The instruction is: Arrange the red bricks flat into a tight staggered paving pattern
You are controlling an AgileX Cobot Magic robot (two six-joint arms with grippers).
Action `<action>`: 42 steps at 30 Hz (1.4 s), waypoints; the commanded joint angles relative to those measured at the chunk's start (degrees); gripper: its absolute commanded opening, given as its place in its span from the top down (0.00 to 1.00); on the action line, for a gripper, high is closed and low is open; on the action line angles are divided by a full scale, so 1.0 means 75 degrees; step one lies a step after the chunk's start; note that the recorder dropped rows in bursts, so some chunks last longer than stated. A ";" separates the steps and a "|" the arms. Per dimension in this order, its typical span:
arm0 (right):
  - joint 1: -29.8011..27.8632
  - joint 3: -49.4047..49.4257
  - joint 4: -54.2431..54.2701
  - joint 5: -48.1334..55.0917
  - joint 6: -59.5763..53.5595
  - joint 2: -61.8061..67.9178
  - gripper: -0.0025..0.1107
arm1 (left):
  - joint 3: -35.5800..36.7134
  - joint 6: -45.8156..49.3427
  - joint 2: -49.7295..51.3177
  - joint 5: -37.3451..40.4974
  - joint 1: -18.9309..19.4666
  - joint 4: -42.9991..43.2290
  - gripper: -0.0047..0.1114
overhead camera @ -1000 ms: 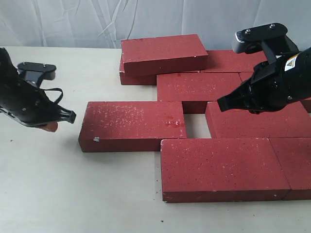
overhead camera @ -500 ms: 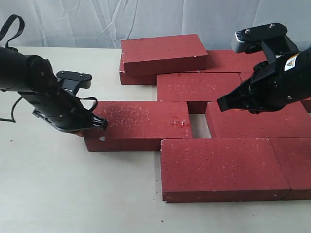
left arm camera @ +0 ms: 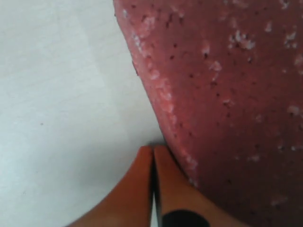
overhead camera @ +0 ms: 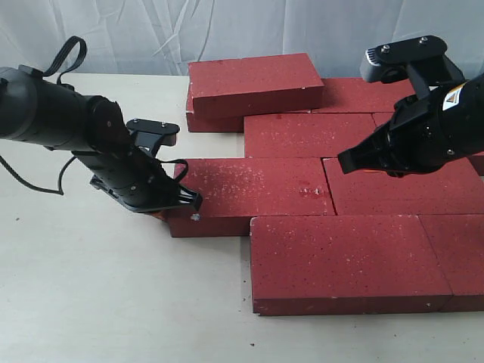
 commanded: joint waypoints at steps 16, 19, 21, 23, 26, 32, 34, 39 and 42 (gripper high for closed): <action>-0.0030 -0.0027 -0.0004 -0.0331 -0.0049 -0.0018 0.99 | -0.0049 -0.0030 0.0007 0.0057 -0.0225 0.0159 0.96; -0.0030 -0.0027 -0.0018 -0.0341 -0.0162 -0.0018 0.99 | -0.0049 -0.0042 -0.0140 0.0292 -0.0105 0.0239 0.96; -0.0030 -0.0027 -0.0018 -0.0362 -0.0192 -0.0018 0.99 | -0.0049 -0.0042 -0.0303 0.0427 -0.0032 0.0346 0.96; -0.0030 -0.0027 -0.0018 -0.0373 -0.0192 -0.0018 0.99 | -0.0049 -0.0042 -0.0496 0.0533 0.0047 0.0399 0.96; -0.0030 -0.0027 -0.0018 -0.0388 -0.0192 -0.0018 0.99 | -0.0049 -0.0059 -0.0730 0.0710 0.0114 0.0442 0.96; -0.0030 -0.0027 -0.0021 -0.0392 -0.0192 -0.0018 0.99 | -0.0049 -0.0094 -0.0788 0.1337 0.0340 0.1398 0.96; -0.0030 -0.0027 -0.0021 -0.0447 -0.0192 -0.0018 0.99 | -0.0049 -0.0360 -0.0788 0.1491 0.0506 0.1847 0.96; -0.0030 -0.0027 -0.0021 -0.0485 -0.0192 -0.0018 0.99 | -0.0049 -0.0832 -0.0788 0.1574 0.0996 0.2294 0.96; -0.0030 -0.0027 -0.0021 -0.0485 -0.0192 -0.0018 0.99 | -0.0018 -0.0803 -0.0838 0.1626 0.1011 0.2346 0.96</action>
